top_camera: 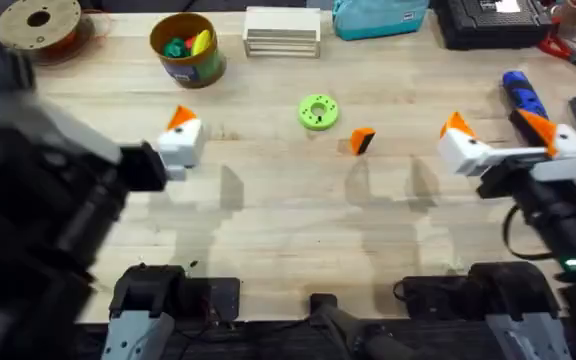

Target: Pick up the gripper from the table and insert it into the empty holder that is missing its gripper. Then pick up a screw, insert it into the mounting hole, and use the screwdriver to tighten it. Finally, clean up the table by picking up the vegetable and placing it into the bucket.

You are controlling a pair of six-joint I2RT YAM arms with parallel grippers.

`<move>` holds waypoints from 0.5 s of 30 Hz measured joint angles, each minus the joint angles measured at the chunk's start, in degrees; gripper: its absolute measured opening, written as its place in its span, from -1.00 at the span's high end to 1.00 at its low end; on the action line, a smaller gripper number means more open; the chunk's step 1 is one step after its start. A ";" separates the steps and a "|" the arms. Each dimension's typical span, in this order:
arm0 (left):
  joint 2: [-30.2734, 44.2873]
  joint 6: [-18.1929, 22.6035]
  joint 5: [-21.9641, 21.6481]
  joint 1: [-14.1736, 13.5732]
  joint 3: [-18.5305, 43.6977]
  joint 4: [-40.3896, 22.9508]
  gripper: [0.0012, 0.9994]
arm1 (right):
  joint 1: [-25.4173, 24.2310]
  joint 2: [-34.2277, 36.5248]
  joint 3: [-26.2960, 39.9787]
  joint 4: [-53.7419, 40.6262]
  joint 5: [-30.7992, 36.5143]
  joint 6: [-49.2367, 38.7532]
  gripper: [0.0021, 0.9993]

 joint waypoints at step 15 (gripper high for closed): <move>42.43 -1.05 -0.66 0.00 39.58 -31.56 -0.97 | 0.00 40.22 39.80 -31.55 -0.17 0.04 -0.87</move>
